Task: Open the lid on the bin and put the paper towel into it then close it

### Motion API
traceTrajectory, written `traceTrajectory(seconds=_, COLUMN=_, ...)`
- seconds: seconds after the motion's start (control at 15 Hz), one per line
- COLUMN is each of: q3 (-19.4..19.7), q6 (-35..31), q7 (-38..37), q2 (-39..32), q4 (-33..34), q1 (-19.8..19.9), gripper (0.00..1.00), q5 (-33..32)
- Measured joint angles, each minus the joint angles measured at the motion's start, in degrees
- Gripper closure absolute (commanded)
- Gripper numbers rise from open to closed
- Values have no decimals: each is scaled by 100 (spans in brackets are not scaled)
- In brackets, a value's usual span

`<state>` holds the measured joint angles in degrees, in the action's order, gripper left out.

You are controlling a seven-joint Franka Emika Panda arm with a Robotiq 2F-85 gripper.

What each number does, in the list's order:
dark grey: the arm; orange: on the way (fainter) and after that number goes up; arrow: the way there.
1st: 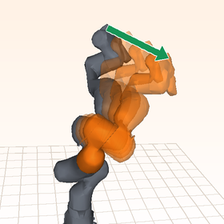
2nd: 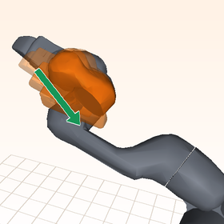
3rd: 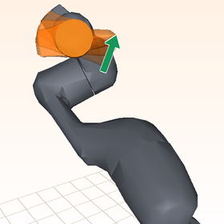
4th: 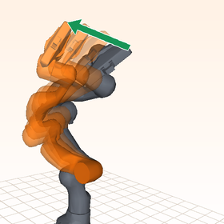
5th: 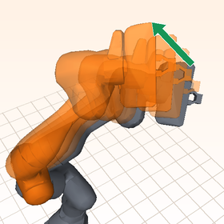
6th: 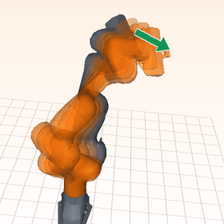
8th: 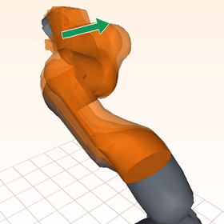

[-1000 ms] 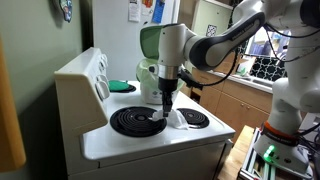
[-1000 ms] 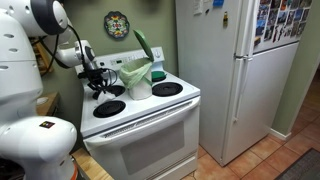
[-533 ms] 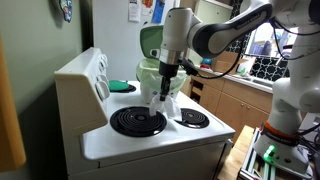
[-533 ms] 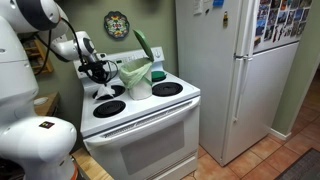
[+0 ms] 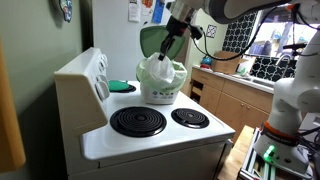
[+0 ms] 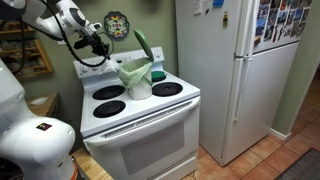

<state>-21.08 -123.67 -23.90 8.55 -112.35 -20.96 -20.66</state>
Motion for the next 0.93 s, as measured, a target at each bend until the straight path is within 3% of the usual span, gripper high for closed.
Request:
traceTrajectory(seconds=0.27, q3=-7, q6=-147, q7=-955, q2=170, q4=37, q1=470, gripper=100, q5=-804)
traceTrajectory(seconds=0.53, q3=-39, q6=-244, q7=-2418, q2=-64, q4=-26, q1=835, gripper=100, q5=-2126)
traceTrajectory(seconds=0.73, q3=-40, q6=87, q7=-3653, q2=-402, q4=-75, q1=872, gripper=100, q5=-3174)
traceTrajectory(seconds=0.93, q3=-38, q6=597, q7=-4184, q2=-746, q4=-76, q1=756, gripper=100, q5=-3463)
